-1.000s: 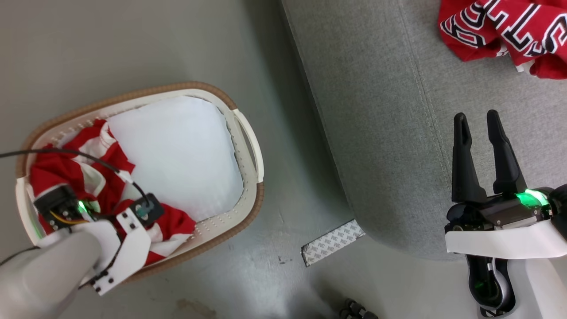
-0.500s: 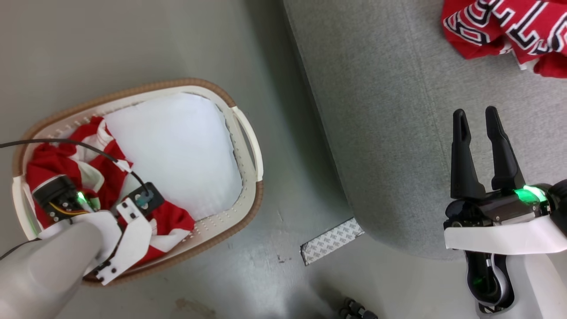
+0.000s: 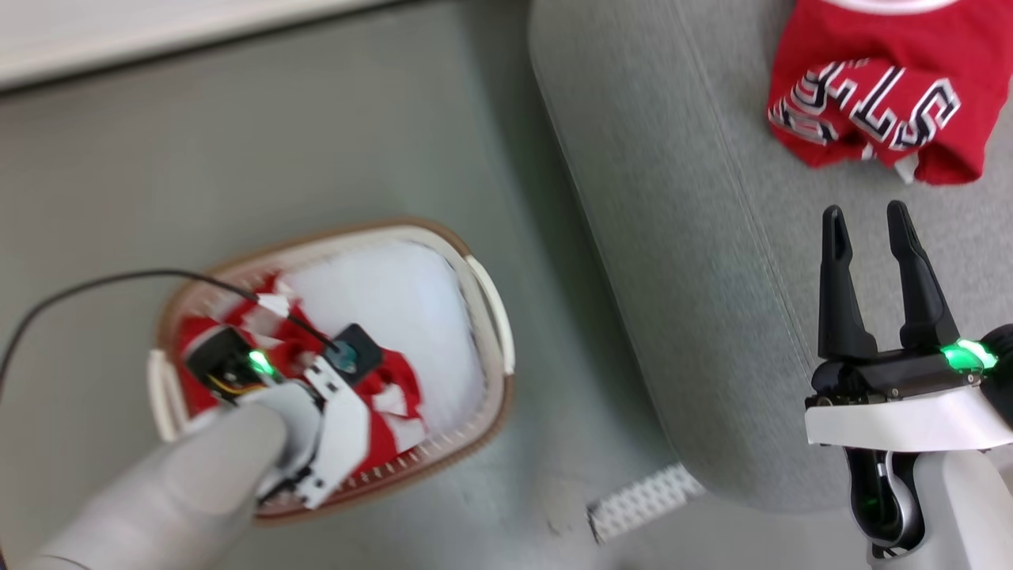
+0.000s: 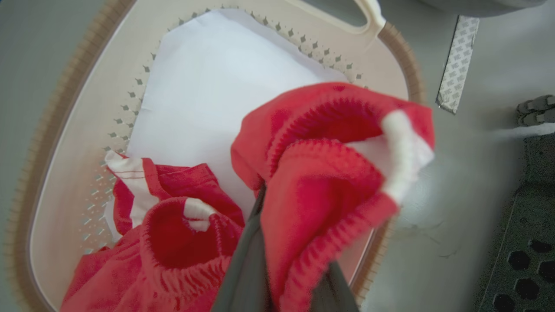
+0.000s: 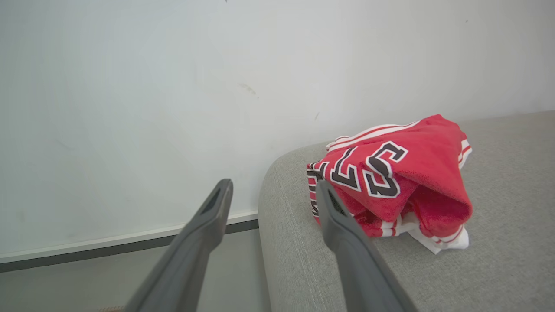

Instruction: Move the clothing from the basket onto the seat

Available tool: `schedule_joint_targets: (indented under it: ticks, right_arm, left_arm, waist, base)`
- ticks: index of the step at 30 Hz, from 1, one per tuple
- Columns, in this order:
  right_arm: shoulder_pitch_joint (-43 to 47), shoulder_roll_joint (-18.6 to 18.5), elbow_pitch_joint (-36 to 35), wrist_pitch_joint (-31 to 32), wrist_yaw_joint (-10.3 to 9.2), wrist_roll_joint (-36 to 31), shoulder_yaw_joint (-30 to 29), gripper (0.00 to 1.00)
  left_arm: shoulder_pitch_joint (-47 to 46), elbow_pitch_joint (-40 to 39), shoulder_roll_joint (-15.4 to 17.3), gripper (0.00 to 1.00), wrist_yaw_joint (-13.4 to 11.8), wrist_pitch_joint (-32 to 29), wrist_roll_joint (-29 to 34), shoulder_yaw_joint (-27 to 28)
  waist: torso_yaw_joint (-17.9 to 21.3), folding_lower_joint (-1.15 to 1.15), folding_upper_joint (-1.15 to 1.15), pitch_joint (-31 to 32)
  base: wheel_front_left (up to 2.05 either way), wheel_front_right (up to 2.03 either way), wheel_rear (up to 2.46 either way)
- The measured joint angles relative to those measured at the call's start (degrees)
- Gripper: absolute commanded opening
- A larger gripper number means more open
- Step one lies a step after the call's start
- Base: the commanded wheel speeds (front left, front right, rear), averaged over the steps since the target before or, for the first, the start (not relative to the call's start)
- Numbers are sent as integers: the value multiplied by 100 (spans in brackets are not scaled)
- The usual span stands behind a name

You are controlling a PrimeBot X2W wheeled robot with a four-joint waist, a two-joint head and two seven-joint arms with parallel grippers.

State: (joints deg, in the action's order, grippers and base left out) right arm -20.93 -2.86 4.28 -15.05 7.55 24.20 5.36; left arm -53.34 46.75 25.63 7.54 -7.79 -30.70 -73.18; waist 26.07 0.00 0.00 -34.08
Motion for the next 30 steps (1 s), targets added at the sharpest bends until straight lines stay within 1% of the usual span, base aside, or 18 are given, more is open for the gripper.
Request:
schedule_joint_targets:
  ticks: [7,12,15,18,22,30]
  right_arm:
    - [172,-4,209,0,0,-363,-143,100]
    - [375,-151,328,0,0,-246,-133,100]
    - [469,-320,378,3,0,-138,-51,100]
    - [535,-452,407,41,0,-89,-20,100]
    - [705,-511,368,125,0,75,8,100]
    - [1095,-577,272,268,0,216,37,100]
  left_arm:
    - [337,441,-675,0,0,849,-491,118]
    - [544,547,-1022,0,0,1411,-766,336]
    - [642,552,-1172,0,-4,1702,-992,506]
    - [712,466,-1250,0,-37,1945,-1123,671]
    - [742,98,-1278,0,-94,2172,-1252,922]
    - [907,-1033,-1240,0,-193,2277,-1637,1646]
  waist:
    - [-380,-1,0,945]
    - [-654,-1,0,1636]
    - [-821,-2,0,2020]
    - [-982,-2,0,2364]
    - [-1177,-2,0,2777]
    - [-1553,-2,0,3387]
  base:
    - [0,0,0]
    - [0,0,0]
    - [0,0,0]
    - [0,0,0]
    - [0,0,0]
    - [0,0,0]
